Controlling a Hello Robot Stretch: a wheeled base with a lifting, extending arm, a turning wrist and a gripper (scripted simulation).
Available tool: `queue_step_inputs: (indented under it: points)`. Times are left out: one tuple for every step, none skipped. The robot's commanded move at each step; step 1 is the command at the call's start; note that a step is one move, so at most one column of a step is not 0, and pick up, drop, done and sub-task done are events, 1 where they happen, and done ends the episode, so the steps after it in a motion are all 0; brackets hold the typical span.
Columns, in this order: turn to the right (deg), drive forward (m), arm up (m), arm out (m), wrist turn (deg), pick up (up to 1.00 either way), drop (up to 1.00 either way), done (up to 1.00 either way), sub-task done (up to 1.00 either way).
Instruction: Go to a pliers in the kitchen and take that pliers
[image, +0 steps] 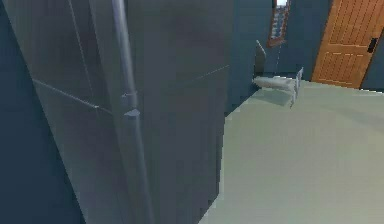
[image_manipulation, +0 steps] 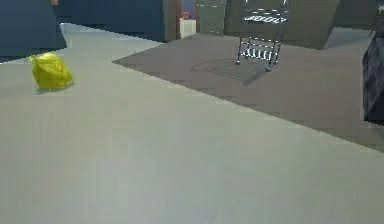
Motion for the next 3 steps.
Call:
queue_step_inputs:
  points:
    - [-9.0,0.0,0.0,0.0,0.0,0.0,0.0,0.0,0.0]
    - [0.0,0.2,0.0,0.0,0.0,0.0,0.0,0.0,0.0]
    - [-45.0,0.0,0.0,0.0,0.0,0.0,0.0,0.0,0.0]
